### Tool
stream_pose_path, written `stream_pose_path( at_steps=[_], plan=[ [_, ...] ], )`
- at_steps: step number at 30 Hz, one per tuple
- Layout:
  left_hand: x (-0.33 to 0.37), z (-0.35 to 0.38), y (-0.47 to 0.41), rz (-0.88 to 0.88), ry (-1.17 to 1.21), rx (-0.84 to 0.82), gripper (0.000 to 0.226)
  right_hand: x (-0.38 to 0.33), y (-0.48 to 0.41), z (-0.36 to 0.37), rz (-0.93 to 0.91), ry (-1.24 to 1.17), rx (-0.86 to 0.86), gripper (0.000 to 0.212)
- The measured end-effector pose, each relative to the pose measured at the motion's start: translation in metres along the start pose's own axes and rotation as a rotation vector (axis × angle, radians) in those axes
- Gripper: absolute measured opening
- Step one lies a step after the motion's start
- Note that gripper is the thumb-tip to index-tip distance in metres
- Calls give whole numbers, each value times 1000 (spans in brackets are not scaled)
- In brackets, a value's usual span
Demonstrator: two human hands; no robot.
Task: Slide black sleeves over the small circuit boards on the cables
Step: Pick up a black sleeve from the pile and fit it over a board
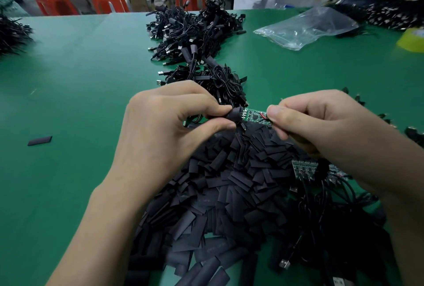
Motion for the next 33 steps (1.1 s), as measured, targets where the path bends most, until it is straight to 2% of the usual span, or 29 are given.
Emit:
stream_pose_path(
  at_steps=[10,22,30,33],
  plan=[
    [11,7,1,117,-187,-122,14,-1,2,2,27,100,5,47],
    [-3,8,2,-42,-51,-167,20,-3,1,9,-3,133,-52,49],
    [9,13,1,81,-153,-152,17,3,0,11,17,100,-96,51],
    [9,10,1,84,-83,-145,18,7,0,9,44,42,-98,49]
  ],
)
Point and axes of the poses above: each hand's wrist, its own y-axis away from the middle knuckle, its own z-axis out of the palm, x = y × z, the point moved 8 cm from there along -y, towards the middle knuckle, and after that the axes turned 2 degrees about -x, right-handed, at the moved point
